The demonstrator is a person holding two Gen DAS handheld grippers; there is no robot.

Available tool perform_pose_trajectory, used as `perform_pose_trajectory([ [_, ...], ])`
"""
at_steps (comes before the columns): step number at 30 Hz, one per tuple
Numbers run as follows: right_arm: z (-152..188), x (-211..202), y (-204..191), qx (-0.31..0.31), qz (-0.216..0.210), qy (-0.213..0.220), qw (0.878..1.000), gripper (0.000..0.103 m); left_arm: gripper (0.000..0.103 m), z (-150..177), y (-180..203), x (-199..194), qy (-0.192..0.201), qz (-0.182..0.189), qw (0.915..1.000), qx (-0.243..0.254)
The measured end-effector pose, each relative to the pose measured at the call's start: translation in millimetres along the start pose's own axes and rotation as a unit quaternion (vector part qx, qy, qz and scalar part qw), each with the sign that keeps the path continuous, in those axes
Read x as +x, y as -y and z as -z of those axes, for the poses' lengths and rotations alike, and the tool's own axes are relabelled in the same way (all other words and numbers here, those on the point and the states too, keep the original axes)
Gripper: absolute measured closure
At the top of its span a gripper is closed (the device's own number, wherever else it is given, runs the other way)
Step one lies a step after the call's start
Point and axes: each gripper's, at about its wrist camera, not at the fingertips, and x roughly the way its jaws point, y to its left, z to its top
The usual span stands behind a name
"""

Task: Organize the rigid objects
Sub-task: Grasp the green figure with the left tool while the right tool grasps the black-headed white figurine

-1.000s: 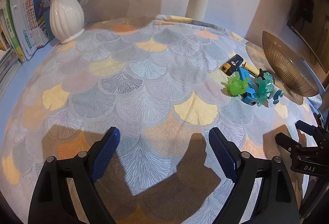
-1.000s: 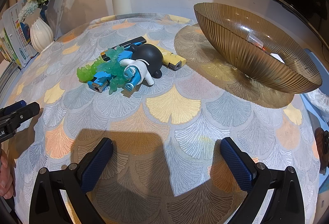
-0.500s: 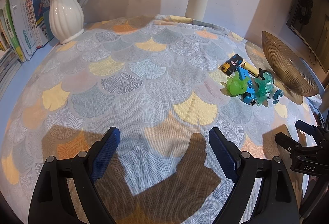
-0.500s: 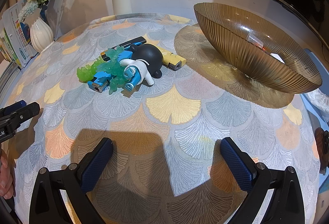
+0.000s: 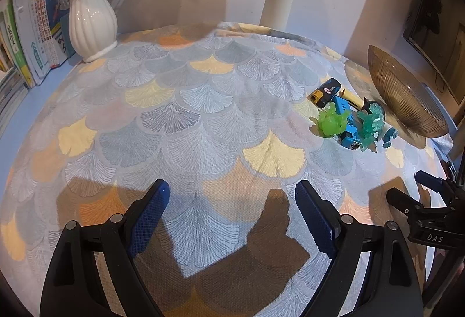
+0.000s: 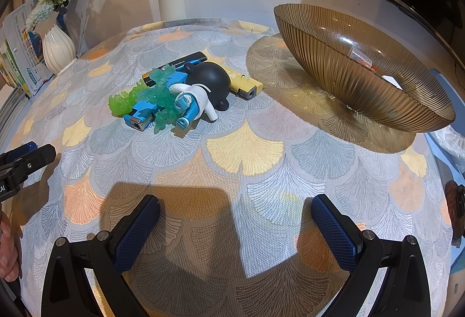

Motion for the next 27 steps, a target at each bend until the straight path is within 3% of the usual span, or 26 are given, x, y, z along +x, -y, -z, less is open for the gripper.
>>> perform_pose_trajectory([
  [11,0.0,0.3,-0.7,0.003,0.002,-0.001,1.000,0.000,0.016,-1.0,12.3,3.5,-0.015,-0.001,0.9993,0.035],
  [15,-4.3,-0.4,2.5,-0.012,-0.021,-0.049,0.998,0.000,0.016,-15.8,22.3,9.8,-0.031,0.053,0.9972,0.044],
  [17,4.1,-6.4,6.9,-0.024,-0.040,-0.041,0.998,0.000,0.016,-26.6,30.9,19.0,-0.047,0.082,0.9939,0.056],
  [21,3.8,-10.3,12.0,-0.025,-0.056,-0.052,0.997,0.000,0.022,-43.6,51.7,45.2,-0.070,0.096,0.9877,0.102],
  [23,-6.7,-20.1,19.9,-0.013,-0.064,-0.015,0.998,0.000,0.022,-52.1,63.8,55.2,-0.063,0.094,0.9843,0.135],
  [25,-19.0,-29.5,24.5,-0.006,-0.072,0.021,0.997,0.000,0.025,-59.7,70.4,61.2,-0.065,0.131,0.9789,0.142],
  [27,-34.8,-32.2,26.8,0.004,-0.105,0.037,0.994,0.002,0.032,-66.6,73.0,66.2,-0.067,0.174,0.9733,0.134],
])
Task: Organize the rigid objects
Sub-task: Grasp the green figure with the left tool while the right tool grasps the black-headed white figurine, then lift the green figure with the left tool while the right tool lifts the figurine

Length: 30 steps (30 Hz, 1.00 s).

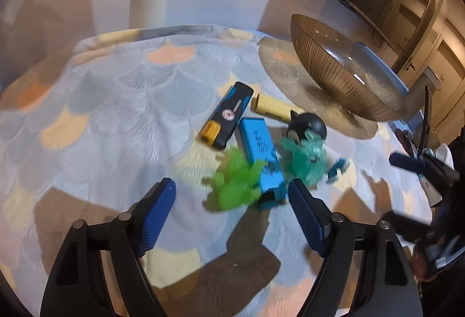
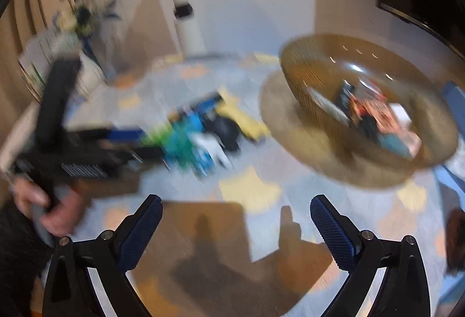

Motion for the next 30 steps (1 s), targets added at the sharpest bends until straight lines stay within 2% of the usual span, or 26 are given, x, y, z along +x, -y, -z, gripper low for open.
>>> perform_pose_trajectory([
  [1,-8.8,4.0,0.5,0.007,-0.027,0.001,1.000,0.004,0.041,-2.3,-0.2,2.1,0.001,0.004,1.0000,-0.001],
  [3,-16.3,17.1,2.9,0.021,-0.051,-0.007,0.998,0.013,0.056,-6.5,0.3,7.4,0.003,0.006,1.0000,0.002],
  [5,-20.8,33.1,7.1,0.034,-0.051,-0.022,0.998,0.025,0.069,-9.9,0.9,9.2,0.005,0.019,0.9998,0.002],
  [7,-22.0,48.4,12.7,0.059,-0.066,-0.034,0.996,0.033,0.070,-10.9,0.4,10.0,0.006,0.035,0.9994,-0.003],
  [9,-22.9,58.7,18.8,0.088,-0.104,-0.041,0.990,0.042,0.070,-11.0,-1.4,10.3,0.007,0.043,0.9990,-0.008],
  [10,-23.5,63.9,20.7,0.100,-0.122,-0.047,0.986,0.057,0.070,-11.5,-1.5,11.8,0.009,0.043,0.9990,-0.009],
  [11,-23.0,68.4,21.1,0.105,-0.129,-0.058,0.984,0.066,0.070,-10.0,-1.4,11.0,0.011,0.041,0.9990,-0.011],
  [12,-22.3,67.5,20.9,0.103,-0.129,-0.060,0.984,0.069,0.070,-8.4,-1.7,8.6,0.012,0.038,0.9991,-0.014],
  [13,-19.5,60.0,20.6,0.098,-0.127,-0.052,0.986,0.081,0.070,-6.7,-1.9,6.0,0.013,0.033,0.9992,-0.018],
  [14,-18.1,50.5,18.6,0.088,-0.117,-0.042,0.988,0.081,0.070,-4.0,-1.9,2.4,0.017,0.027,0.9992,-0.024],
  [16,-11.6,25.4,10.2,0.059,-0.072,-0.019,0.996,0.082,0.070,4.6,-2.5,-8.5,0.026,0.024,0.9988,-0.032],
  [19,0.5,0.2,2.8,0.025,-0.034,-0.013,0.999,0.082,0.070,20.6,0.6,-25.9,0.041,0.010,0.9984,-0.037],
  [23,35.1,-20.0,-0.7,0.011,-0.043,-0.039,0.998,0.082,0.070,40.4,4.2,-42.4,0.051,0.008,0.9973,-0.052],
  [25,50.6,-24.3,-0.9,0.004,-0.046,-0.049,0.998,0.082,0.070,50.5,8.9,-49.5,0.059,-0.005,0.9970,-0.049],
  [27,61.2,-24.2,1.2,0.012,-0.044,-0.062,0.997,0.075,0.070,57.9,14.3,-52.7,0.065,-0.021,0.9968,-0.042],
  [28,63.7,-22.7,4.0,0.027,-0.046,-0.069,0.996,0.062,0.069,61.4,16.4,-52.0,0.066,-0.029,0.9966,-0.039],
  [29,64.0,-22.8,5.9,0.037,-0.047,-0.068,0.996,0.044,0.069,65.1,16.7,-51.0,0.067,-0.038,0.9964,-0.035],
  [30,63.8,-24.0,7.1,0.045,-0.047,-0.062,0.996,0.040,0.069,68.0,18.5,-46.5,0.061,-0.054,0.9962,-0.029],
])
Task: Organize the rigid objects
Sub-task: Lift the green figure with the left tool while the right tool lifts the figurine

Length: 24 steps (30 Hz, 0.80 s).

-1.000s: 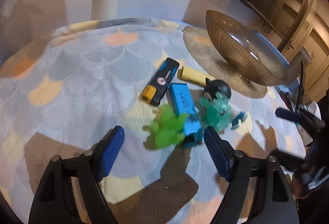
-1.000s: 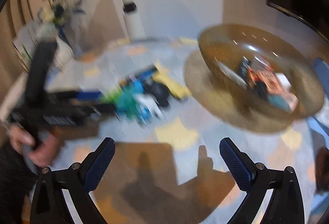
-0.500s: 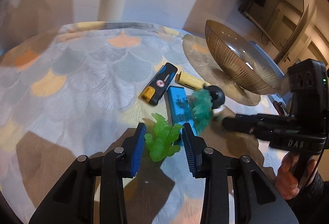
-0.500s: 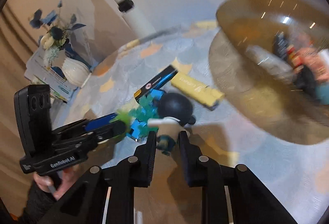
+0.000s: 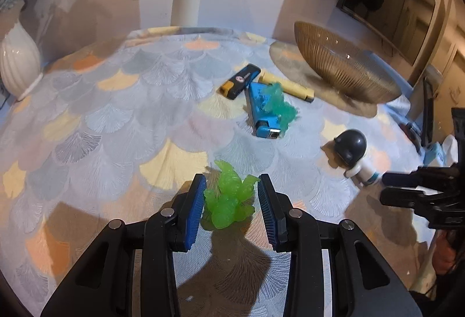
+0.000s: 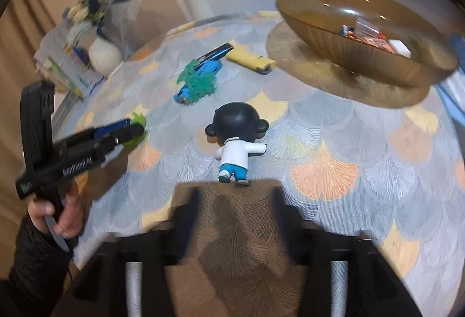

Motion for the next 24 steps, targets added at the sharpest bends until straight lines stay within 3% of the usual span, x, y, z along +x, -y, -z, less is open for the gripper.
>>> perform_pose_trajectory([
  [6,-22.5,6.8,-10.6,0.004,0.008,0.021,1.000,0.038,0.056,1.3,-2.3,2.2,-0.006,-0.006,1.0000,0.001],
  [10,-30.7,34.5,-8.3,0.019,0.026,0.016,0.999,0.037,0.033,3.3,0.3,3.3,-0.010,-0.024,0.9996,0.008],
  [11,-29.6,33.6,-12.0,0.011,0.033,0.035,0.999,0.037,0.033,4.1,2.7,3.8,-0.011,-0.037,0.9992,0.014],
  [13,-28.7,35.8,-19.2,-0.009,0.058,0.038,0.998,0.041,0.034,4.7,8.4,5.9,-0.015,-0.061,0.9976,0.027],
  [15,-26.6,36.3,-23.7,-0.021,0.076,0.042,0.996,0.050,0.045,5.6,13.4,6.0,-0.013,-0.065,0.9968,0.044],
  [16,-25.5,36.4,-26.6,-0.030,0.083,0.044,0.995,0.051,0.053,6.1,15.7,6.3,-0.013,-0.069,0.9963,0.051],
  [17,-24.5,36.4,-29.9,-0.039,0.086,0.045,0.995,0.051,0.067,6.2,17.5,8.2,-0.016,-0.071,0.9958,0.057],
  [18,-24.0,36.3,-32.1,-0.045,0.089,0.046,0.994,0.051,0.072,5.9,17.9,9.9,-0.021,-0.072,0.9954,0.059],
  [21,-21.3,33.2,-36.4,-0.057,0.094,0.056,0.992,0.054,0.072,5.8,22.0,7.6,-0.013,-0.071,0.9950,0.069],
  [22,-20.4,29.8,-36.3,-0.057,0.094,0.065,0.992,0.064,0.072,6.0,23.2,6.7,-0.012,-0.075,0.9946,0.072],
  [24,-18.7,21.4,-34.3,-0.054,0.077,0.084,0.992,0.065,0.072,5.0,24.7,6.0,-0.009,-0.079,0.9941,0.074],
])
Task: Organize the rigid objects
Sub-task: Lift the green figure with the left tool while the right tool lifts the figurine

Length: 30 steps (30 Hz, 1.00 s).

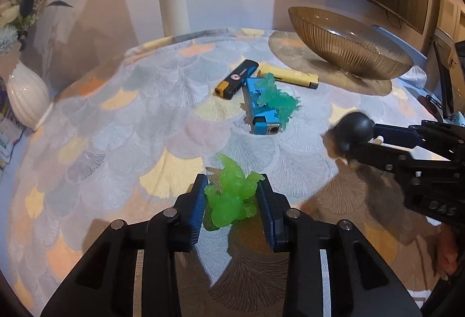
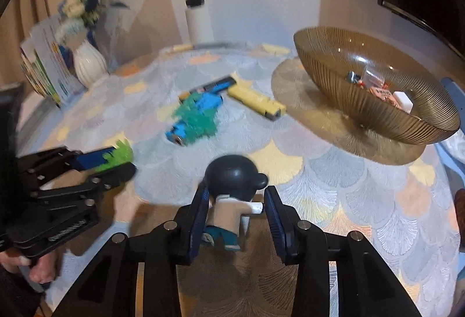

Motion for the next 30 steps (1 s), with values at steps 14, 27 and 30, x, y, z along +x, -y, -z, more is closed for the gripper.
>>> perform_pose_trajectory([
  [14,3.1,-10.8,-0.2,0.001,-0.013,0.021,1.000,0.069,0.072,2.5,3.8,-4.3,0.011,-0.012,0.9998,-0.007],
  [27,2.7,-13.4,8.9,0.023,-0.038,0.024,0.999,0.071,0.072,2.7,2.5,-8.8,0.022,-0.003,0.9997,-0.011],
  [30,3.1,-14.2,6.8,0.018,-0.037,0.027,0.999,0.071,0.072,2.9,1.3,-9.6,0.025,0.000,0.9996,-0.013],
])
